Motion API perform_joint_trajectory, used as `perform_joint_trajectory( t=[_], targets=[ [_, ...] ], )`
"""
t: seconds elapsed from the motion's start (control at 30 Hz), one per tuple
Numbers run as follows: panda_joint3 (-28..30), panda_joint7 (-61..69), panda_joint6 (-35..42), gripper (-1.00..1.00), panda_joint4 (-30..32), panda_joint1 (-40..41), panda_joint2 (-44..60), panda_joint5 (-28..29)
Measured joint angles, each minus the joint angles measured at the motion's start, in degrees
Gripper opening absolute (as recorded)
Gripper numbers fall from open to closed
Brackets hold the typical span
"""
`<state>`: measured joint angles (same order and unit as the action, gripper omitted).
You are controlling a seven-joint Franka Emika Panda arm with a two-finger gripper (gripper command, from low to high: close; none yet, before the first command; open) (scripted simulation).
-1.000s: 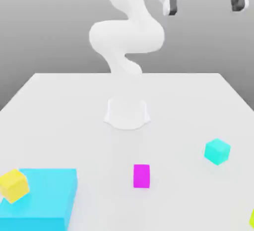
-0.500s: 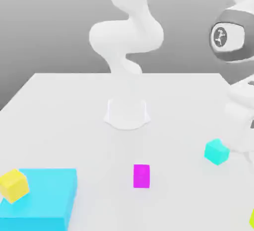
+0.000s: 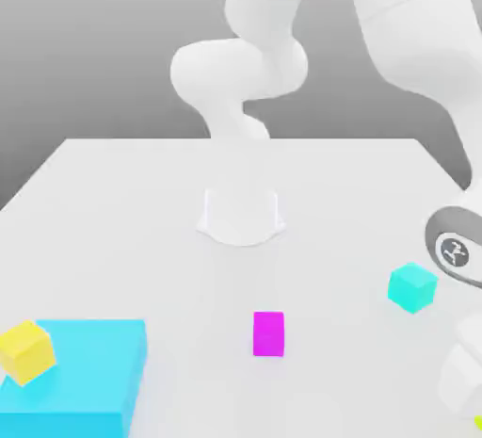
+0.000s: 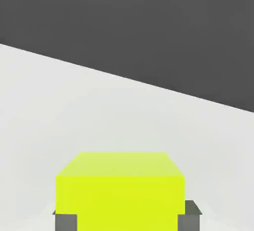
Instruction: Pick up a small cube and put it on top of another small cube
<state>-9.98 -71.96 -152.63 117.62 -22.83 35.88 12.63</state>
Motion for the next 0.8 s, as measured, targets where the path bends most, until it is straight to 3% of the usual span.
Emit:
perform_joint_trajectory(
  t=[0.2,0.57,0.8],
  targets=[
    [-3.54,3.78,5.5,-1.0,3.69,2.13,-9.22,-3.57],
    [-18.61,31.58,3.09,-1.0,26.22,5.38,-30.99,-19.78],
    [-19.46,45.53,1.29,-1.0,40.83,-0.65,-44.04,-24.2]
  ],
)
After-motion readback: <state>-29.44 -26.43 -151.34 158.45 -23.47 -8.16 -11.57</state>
